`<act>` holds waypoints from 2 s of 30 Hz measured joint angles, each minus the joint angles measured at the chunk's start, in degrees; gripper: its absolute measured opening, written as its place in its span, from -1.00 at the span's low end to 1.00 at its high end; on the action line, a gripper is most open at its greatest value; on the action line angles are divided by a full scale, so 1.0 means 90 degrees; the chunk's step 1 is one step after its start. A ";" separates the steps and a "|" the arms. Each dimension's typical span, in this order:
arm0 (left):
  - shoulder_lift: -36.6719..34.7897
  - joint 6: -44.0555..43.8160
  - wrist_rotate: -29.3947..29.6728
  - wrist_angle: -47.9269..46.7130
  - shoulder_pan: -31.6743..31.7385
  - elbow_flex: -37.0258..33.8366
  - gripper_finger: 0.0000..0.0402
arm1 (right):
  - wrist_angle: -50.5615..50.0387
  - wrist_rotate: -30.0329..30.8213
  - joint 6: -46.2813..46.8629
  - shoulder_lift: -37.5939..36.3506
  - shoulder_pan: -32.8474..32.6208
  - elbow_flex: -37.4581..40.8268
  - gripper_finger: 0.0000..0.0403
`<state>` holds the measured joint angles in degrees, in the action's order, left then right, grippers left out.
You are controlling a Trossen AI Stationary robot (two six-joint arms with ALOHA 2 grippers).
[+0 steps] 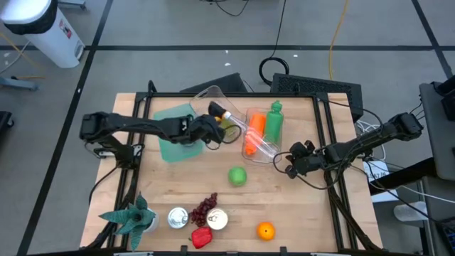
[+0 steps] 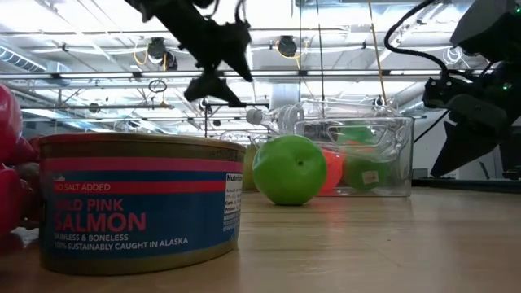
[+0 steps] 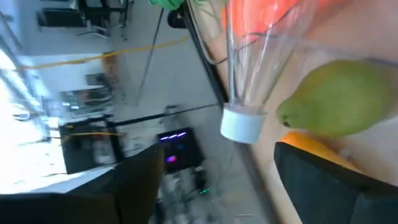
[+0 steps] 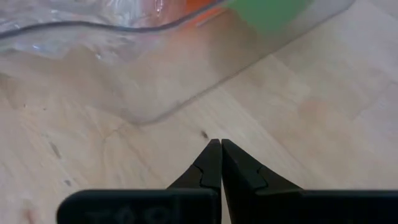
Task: Pick & Place Food Item
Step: Put the transparent bottle into the right transparent bin upright
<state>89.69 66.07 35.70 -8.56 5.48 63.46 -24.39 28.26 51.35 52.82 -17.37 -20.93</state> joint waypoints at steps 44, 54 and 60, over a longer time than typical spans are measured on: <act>-0.1212 -0.5340 -0.7797 0.2136 0.2870 -0.1488 0.70 | 0.0378 -0.0166 -0.0617 -0.0316 0.0002 0.0000 -1.00; -0.0184 -0.4630 -0.8321 0.1537 0.3336 -0.0889 0.85 | 0.0405 -0.0156 -0.0690 -0.0316 0.0002 0.0000 -1.00; 0.0389 -0.4472 -0.8796 0.1443 0.3597 -0.0515 0.82 | 0.0404 -0.0166 -0.0634 -0.0316 0.0002 0.0000 -1.00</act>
<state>93.19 25.83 -43.47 4.43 37.85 58.83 -20.75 26.76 45.64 49.98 -17.34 -20.93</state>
